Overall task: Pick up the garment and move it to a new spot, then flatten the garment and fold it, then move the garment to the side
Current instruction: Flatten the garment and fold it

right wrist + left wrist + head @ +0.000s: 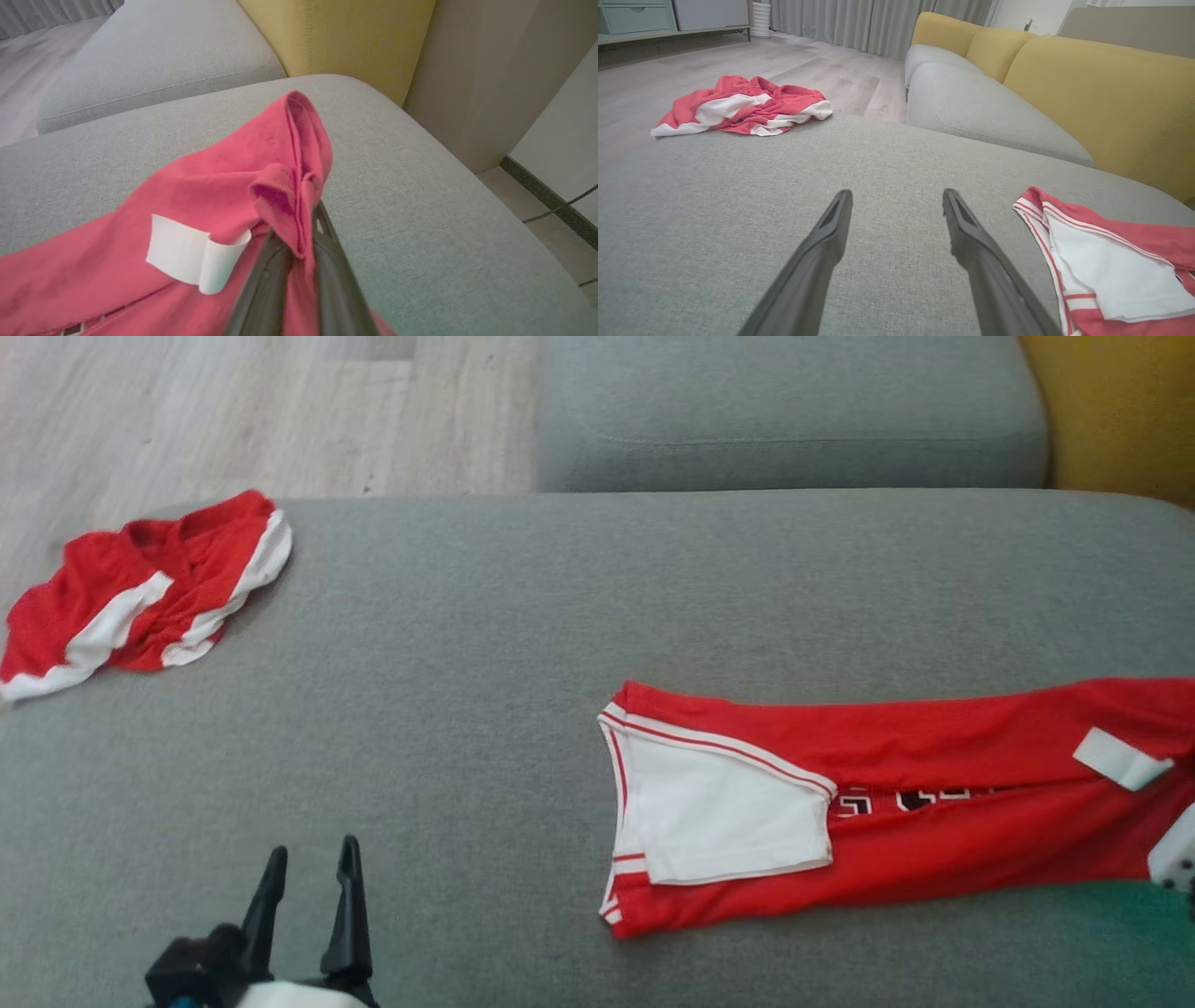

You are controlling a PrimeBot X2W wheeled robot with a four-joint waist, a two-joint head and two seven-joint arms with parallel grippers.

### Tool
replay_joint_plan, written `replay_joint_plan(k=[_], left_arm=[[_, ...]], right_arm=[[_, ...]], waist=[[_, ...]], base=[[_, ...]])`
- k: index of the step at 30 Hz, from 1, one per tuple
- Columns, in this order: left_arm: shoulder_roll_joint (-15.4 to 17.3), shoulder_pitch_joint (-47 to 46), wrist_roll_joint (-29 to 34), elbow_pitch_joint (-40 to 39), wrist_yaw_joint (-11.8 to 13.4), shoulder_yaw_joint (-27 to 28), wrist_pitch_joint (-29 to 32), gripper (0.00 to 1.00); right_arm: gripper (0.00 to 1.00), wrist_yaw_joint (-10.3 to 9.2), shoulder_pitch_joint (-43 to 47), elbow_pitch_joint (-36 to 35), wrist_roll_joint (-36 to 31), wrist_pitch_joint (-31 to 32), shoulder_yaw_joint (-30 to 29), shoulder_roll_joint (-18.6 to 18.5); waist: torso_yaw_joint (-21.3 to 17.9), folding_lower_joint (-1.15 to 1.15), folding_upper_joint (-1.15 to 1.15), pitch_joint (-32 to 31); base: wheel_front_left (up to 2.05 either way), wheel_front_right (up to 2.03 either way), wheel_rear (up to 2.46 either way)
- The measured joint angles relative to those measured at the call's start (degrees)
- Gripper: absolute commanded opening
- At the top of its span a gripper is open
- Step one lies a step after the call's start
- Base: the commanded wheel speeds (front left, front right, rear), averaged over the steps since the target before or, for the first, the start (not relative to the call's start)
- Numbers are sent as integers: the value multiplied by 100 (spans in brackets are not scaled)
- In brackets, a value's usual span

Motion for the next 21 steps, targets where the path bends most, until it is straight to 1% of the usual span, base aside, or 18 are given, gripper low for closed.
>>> replay_joint_plan(k=[2,4,8,9,10,13,16,18,21], left_arm=[[-13,49,0,5,-3,-21,0,100],[-31,52,0,10,-3,-42,0,100],[-48,48,0,20,-4,-100,-15,100],[-52,48,0,36,-8,-123,-15,100],[-52,48,0,37,-11,-129,-15,100],[-48,43,1,35,-12,-134,-14,100],[-40,43,2,33,-12,-140,-7,100],[-38,41,2,30,-12,-153,11,100],[-42,36,2,29,-44,-187,12,100]], right_arm=[[0,0,49,-226,66,197,5,-18],[0,0,141,-495,235,437,131,56],[0,0,393,-1211,769,921,559,523],[0,0,550,-1612,988,1138,855,769],[0,0,628,-1812,1093,1224,993,865],[0,0,839,-2377,1373,1400,1438,1040],[0,0,982,-2796,1645,1532,1870,1191],[0,0,1040,-2966,1833,1538,2168,1267],[0,0,1044,-3019,2128,1528,2583,1317]], waist=[[-68,0,0,-24],[-128,0,0,-42],[-213,0,0,-67],[-223,0,0,-75],[-220,0,0,-79],[-178,0,0,-98],[-104,0,0,-123],[-47,0,0,-137],[48,0,0,-146]], base=[[0,0,0],[0,0,0],[0,0,0],[0,0,0],[0,0,0],[0,0,0],[0,0,0],[0,0,0],[0,0,0]])
